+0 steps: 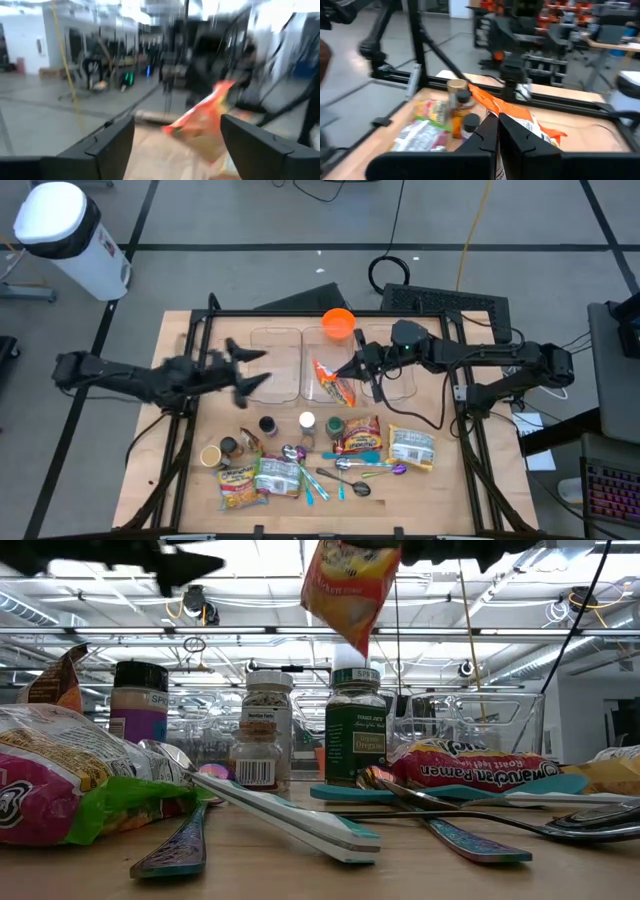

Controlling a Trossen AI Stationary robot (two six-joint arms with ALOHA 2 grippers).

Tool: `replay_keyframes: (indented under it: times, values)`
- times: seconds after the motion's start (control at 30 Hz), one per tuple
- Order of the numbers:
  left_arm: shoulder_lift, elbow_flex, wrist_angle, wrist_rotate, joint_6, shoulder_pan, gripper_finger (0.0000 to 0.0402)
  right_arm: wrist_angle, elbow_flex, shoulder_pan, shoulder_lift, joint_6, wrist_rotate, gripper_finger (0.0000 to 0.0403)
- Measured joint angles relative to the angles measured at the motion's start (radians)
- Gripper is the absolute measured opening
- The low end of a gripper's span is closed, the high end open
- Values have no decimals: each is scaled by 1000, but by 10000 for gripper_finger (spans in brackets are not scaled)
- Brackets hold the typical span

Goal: Pick & Place Food Item
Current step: Put the orange noodle pack into the left transparent bin

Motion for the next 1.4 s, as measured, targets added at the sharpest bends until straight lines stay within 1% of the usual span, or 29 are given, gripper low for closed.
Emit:
replay_keyframes:
  times: [0.07, 0.13, 0.2, 0.33, 0.43, 0.57, 0.67, 0.8, 1.0, 1.2, 1.4]
  values:
    - [123, 102, -70, 1, 73, 10, 326, -3, 0, 22, 0, 6, -29, 0]
    - [218, 192, -151, 1, 137, 12, 337, -18, 0, 45, 0, 2, -47, 0]
    - [306, 282, -202, 25, 198, 11, 342, -42, 0, 67, 0, -6, -47, 0]
    - [431, 400, -256, 143, 240, 6, 341, -65, 0, 103, 0, -32, -45, 0]
    - [490, 449, -296, 223, 279, -4, 331, -68, 0, 123, 0, -63, -20, 0]
    - [517, 458, -306, 322, 313, -13, 313, -73, 0, 134, 0, -77, 56, 0]
    - [517, 458, -311, 379, 312, -13, 301, -82, 0, 133, 1, -77, 65, 0]
    - [517, 459, -304, 394, 306, -13, 289, -71, 0, 133, 12, -77, 62, 0]
    - [529, 459, -242, 394, 286, -8, 265, -42, 0, 133, 12, -84, 61, 0]
    - [554, 459, -228, 388, 314, -7, 212, -3, 0, 133, 12, -85, 60, 0]
    - [555, 459, -220, 388, 314, -4, 136, 0, 0, 133, 12, -91, 61, 0]
